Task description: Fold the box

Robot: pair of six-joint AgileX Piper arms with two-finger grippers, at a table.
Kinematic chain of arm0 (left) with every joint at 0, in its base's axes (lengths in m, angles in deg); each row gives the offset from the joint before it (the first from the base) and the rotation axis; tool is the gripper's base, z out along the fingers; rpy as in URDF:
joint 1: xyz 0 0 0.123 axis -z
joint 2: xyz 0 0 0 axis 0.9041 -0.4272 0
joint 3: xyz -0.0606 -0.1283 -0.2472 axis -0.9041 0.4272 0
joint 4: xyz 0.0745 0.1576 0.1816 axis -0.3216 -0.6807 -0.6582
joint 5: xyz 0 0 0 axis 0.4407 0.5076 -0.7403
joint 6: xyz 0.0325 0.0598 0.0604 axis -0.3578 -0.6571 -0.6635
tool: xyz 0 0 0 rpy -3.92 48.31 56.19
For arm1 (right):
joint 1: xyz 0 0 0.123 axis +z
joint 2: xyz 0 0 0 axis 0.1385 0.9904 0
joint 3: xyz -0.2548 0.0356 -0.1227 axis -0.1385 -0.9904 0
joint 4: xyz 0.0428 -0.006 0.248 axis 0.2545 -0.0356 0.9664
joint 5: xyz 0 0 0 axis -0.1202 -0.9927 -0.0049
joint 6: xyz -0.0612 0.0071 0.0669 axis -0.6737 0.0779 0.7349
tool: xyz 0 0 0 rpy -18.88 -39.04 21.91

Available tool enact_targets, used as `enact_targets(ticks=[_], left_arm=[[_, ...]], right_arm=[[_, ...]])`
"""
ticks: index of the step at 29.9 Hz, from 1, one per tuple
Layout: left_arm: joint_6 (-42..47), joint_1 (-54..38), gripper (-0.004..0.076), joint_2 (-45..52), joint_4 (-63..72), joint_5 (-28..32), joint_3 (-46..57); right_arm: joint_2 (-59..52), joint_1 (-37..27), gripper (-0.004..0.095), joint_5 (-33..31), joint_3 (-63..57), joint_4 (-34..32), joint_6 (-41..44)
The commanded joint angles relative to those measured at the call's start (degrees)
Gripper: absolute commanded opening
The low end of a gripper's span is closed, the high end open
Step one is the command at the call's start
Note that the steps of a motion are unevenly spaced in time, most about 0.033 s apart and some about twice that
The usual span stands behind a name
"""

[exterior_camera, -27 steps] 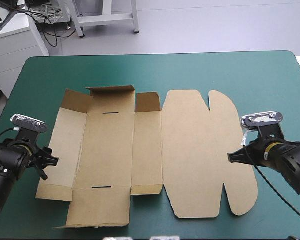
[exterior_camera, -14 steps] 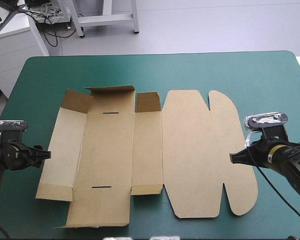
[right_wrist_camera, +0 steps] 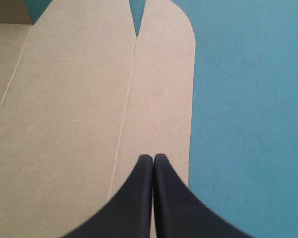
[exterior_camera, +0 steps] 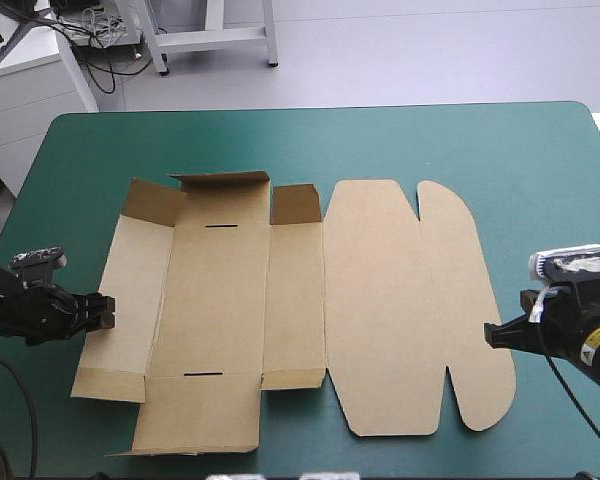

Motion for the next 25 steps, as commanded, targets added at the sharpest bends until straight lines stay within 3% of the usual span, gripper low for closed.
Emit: enact_targets(ticks=[1,6,9,17,25], left_arm=[[-0.56,-0.63,0.0524,-2.07,2.57,-4.66,-3.51],[-4.04,-0.52,0.0524,-6.65,9.72,-15.50,-4.05],[-8.62,-0.52,0.0524,-6.95,16.73,-18.01,-4.05],[-9.95,-0.09,0.0504,-6.84,20.41,-18.29,-4.30],[-5.19,4.61,0.0330,-6.84,14.53,-18.29,-4.30]], right_arm=[[-2.68,-0.18,-0.0020,2.67,1.39,-0.75,-1.24],[-5.10,-0.18,-0.0020,2.64,1.39,-0.75,-1.38],[-5.20,-0.18,-0.0020,2.11,1.39,-0.75,-1.38],[-5.20,-0.18,-0.0020,1.41,1.39,-0.98,-1.38],[-5.20,-0.18,-0.0020,1.41,1.39,-0.98,-1.38]])
